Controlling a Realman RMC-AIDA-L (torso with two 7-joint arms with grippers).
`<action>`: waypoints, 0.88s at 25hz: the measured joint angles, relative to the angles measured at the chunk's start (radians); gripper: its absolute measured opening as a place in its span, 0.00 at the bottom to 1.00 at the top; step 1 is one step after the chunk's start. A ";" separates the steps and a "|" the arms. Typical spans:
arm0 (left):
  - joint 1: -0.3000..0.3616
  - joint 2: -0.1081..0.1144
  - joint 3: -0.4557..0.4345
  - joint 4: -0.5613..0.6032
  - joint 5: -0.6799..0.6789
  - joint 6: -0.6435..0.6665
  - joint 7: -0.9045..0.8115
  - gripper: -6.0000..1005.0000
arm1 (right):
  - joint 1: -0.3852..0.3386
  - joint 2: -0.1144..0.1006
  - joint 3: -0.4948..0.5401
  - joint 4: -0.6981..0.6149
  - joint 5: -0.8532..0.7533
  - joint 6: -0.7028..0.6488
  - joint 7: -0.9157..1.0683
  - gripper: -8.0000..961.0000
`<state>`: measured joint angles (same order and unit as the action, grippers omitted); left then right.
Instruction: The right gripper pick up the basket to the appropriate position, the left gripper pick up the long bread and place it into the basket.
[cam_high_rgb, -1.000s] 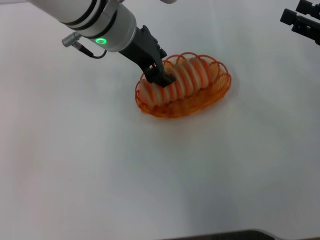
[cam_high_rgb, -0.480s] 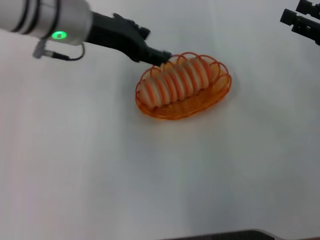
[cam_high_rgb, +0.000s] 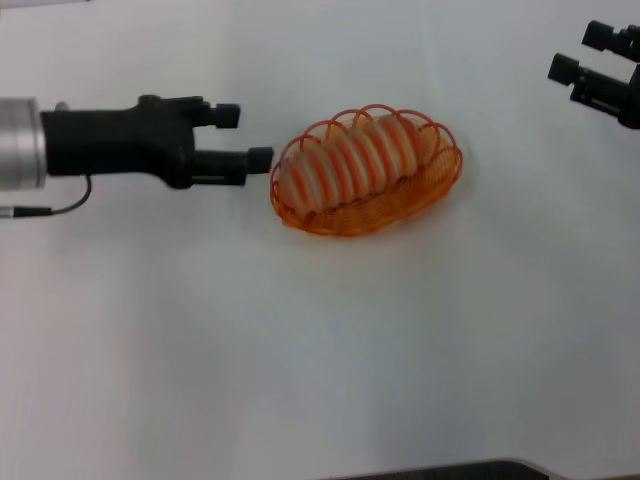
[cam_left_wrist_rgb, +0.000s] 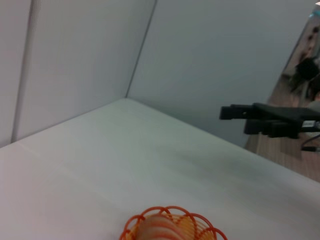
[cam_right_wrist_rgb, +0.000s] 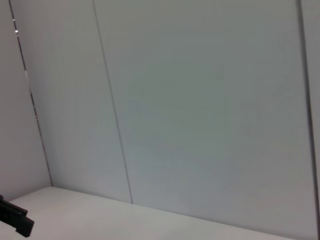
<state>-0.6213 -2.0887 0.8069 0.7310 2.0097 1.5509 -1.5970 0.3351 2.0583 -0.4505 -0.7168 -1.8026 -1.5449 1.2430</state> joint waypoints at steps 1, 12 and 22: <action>0.012 0.001 -0.011 -0.011 -0.009 0.005 0.038 0.84 | -0.003 0.002 -0.002 0.001 -0.001 -0.008 -0.012 0.77; 0.092 0.018 -0.062 -0.139 -0.016 0.024 0.218 0.84 | -0.023 0.024 -0.004 0.028 -0.151 -0.123 -0.154 0.77; 0.178 0.018 -0.063 -0.155 -0.015 0.021 0.236 0.84 | -0.056 0.025 -0.005 0.130 -0.219 -0.114 -0.281 0.77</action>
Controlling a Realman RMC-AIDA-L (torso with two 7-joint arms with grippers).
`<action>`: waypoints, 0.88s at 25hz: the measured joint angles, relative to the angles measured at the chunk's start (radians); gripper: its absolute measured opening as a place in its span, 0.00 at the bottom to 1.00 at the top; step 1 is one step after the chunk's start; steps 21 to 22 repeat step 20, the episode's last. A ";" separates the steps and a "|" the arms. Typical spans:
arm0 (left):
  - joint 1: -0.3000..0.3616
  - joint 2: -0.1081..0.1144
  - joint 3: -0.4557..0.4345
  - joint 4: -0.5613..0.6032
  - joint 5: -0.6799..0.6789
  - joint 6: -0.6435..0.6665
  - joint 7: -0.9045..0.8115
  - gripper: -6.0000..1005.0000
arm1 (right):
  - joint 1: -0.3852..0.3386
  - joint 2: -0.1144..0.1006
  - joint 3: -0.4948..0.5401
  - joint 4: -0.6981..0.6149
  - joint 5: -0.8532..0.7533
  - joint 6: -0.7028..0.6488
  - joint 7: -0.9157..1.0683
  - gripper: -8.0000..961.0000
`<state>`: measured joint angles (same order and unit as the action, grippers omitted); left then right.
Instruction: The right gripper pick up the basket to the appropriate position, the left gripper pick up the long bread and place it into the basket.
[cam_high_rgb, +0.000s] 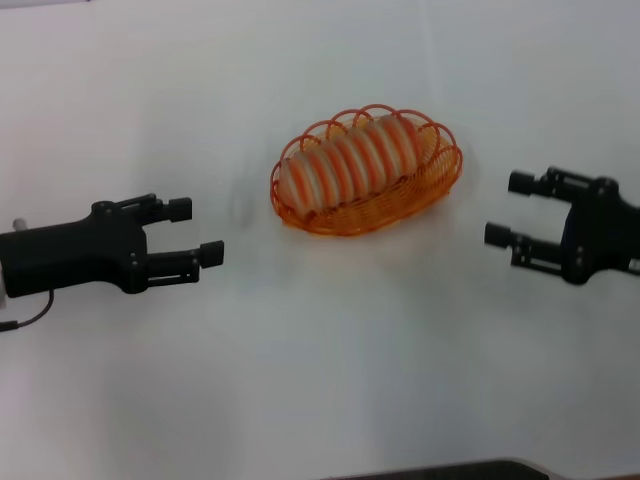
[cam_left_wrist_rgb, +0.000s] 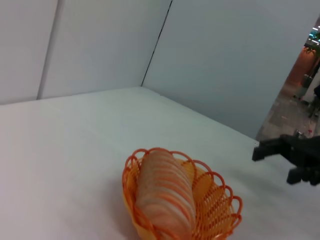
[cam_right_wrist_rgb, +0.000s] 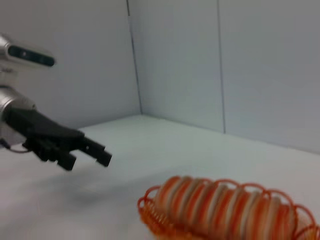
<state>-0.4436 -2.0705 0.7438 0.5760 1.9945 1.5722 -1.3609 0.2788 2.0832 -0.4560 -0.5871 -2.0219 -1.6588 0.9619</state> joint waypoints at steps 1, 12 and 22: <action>0.002 0.000 0.001 -0.001 0.000 0.000 0.000 0.84 | 0.000 0.000 0.002 0.006 -0.018 0.004 -0.001 0.77; 0.002 -0.005 0.008 -0.011 0.026 -0.006 0.004 0.84 | -0.009 0.000 -0.001 0.030 -0.100 0.036 0.001 0.77; 0.001 -0.007 0.008 -0.012 0.026 -0.010 0.005 0.84 | -0.003 0.000 -0.002 0.030 -0.122 0.039 0.007 0.77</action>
